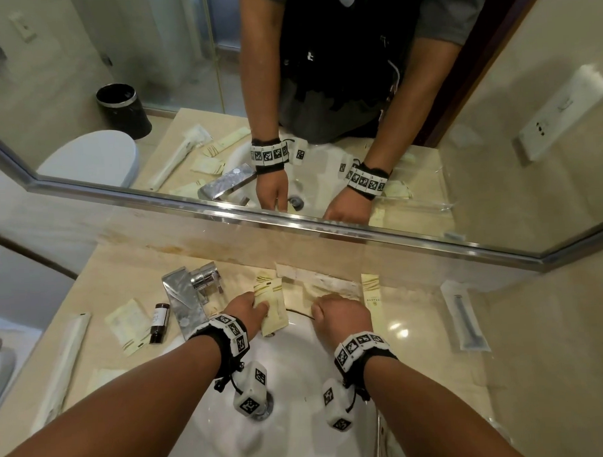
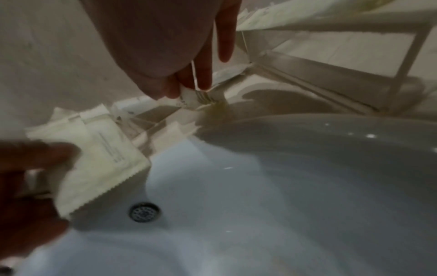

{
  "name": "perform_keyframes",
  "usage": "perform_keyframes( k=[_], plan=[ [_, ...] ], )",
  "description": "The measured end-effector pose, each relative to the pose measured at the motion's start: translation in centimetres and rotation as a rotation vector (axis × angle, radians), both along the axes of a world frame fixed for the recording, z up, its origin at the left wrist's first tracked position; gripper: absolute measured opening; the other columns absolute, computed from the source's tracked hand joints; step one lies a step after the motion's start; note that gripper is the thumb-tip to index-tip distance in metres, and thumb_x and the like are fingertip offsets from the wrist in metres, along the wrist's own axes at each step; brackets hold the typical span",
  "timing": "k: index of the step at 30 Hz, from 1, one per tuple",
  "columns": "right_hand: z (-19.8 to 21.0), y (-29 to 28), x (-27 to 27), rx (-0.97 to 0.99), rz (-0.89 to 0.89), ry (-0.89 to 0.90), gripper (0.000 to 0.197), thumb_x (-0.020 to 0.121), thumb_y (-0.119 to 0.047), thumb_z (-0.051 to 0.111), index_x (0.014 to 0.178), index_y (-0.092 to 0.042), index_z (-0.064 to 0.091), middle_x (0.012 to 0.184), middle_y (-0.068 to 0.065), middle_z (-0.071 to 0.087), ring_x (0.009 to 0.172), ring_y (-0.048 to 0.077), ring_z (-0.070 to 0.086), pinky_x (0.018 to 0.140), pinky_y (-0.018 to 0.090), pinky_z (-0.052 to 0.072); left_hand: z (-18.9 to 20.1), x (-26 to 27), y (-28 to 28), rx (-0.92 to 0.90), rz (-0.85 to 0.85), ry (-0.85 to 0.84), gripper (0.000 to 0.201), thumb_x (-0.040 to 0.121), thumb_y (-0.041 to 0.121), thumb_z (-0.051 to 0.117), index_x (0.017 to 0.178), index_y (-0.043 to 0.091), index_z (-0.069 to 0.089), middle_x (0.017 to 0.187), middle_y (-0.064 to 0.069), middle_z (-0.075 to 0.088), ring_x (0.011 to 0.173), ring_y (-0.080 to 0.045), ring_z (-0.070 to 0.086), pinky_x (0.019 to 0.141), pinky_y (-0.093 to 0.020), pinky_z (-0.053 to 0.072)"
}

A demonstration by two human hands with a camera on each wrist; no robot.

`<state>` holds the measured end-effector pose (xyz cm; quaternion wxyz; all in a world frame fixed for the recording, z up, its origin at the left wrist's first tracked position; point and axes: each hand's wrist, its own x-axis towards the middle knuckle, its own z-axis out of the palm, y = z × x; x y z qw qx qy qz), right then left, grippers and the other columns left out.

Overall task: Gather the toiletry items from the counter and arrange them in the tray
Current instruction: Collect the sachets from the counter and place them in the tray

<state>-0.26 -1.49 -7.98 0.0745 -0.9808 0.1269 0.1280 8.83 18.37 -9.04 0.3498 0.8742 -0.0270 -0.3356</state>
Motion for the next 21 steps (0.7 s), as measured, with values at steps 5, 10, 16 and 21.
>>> perform_keyframes(
  k=[5, 10, 16, 21],
  plan=[
    [1.2, -0.2, -0.6, 0.468, -0.429, -0.241, 0.009, 0.092, -0.024, 0.057, 0.092, -0.033, 0.06, 0.091, -0.014, 0.064, 0.078, 0.009, 0.06, 0.07, 0.029, 0.049, -0.1, -0.4, -0.1, -0.007, -0.022, 0.029, 0.021, 0.094, 0.039, 0.054, 0.091, 0.019, 0.057, 0.088, -0.007, 0.068, 0.083, -0.028, 0.068, 0.079, -0.048, 0.058],
    [2.6, 1.1, -0.8, 1.203, -0.631, -0.174, 0.05, 0.089, -0.002, 0.069, 0.131, -0.025, 0.055, 0.101, 0.004, 0.071, 0.083, 0.017, 0.072, 0.065, 0.026, 0.06, 1.9, -1.7, -1.0, -0.14, 0.007, 0.07, 0.016, 0.095, 0.027, 0.056, 0.102, 0.012, 0.058, 0.089, -0.01, 0.069, 0.072, -0.024, 0.068, 0.063, -0.034, 0.058],
    [1.7, 2.5, -1.5, 1.12, -0.552, 0.023, 0.028, 0.089, -0.029, 0.067, 0.116, -0.024, 0.069, 0.101, 0.0, 0.076, 0.091, 0.022, 0.074, 0.073, 0.041, 0.063, 4.0, -3.1, -0.9, -0.358, 0.003, 0.193, 0.014, 0.098, 0.016, 0.051, 0.11, 0.014, 0.059, 0.082, -0.007, 0.067, 0.064, -0.017, 0.062, 0.063, -0.034, 0.053],
    [2.5, 3.2, -2.2, 1.209, -0.557, -0.003, 0.02, 0.087, -0.024, 0.073, 0.107, -0.02, 0.072, 0.098, 0.003, 0.077, 0.087, 0.023, 0.075, 0.073, 0.042, 0.063, 4.4, -3.7, 0.0, -0.292, -0.059, 0.21, 0.017, 0.095, 0.021, 0.051, 0.11, 0.022, 0.061, 0.095, -0.006, 0.07, 0.079, -0.017, 0.066, 0.068, -0.033, 0.053]
  ],
)
